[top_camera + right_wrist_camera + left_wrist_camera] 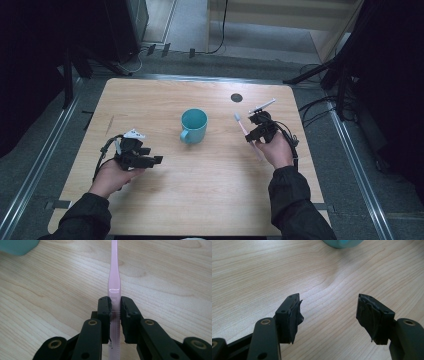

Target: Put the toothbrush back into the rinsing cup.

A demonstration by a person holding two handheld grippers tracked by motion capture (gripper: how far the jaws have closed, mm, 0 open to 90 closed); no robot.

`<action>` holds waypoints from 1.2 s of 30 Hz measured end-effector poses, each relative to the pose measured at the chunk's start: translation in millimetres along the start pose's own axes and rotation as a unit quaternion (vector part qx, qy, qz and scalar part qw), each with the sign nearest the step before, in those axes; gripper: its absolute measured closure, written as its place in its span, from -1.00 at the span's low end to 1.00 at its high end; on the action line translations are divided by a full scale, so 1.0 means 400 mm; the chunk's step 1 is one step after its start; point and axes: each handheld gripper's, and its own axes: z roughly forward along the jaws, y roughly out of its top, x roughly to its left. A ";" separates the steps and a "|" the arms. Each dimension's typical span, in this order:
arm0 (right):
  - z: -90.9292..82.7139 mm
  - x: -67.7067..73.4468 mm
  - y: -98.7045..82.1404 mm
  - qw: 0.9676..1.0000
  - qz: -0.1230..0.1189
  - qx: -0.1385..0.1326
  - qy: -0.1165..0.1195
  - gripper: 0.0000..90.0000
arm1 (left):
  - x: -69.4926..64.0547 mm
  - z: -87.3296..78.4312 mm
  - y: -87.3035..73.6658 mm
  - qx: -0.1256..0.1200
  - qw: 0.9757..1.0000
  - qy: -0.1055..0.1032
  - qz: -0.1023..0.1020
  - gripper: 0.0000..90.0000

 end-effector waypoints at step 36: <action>-0.060 0.036 -0.003 0.992 -0.019 -0.114 0.042 0.76 | 0.001 0.000 0.000 0.000 1.000 0.000 0.000 -0.20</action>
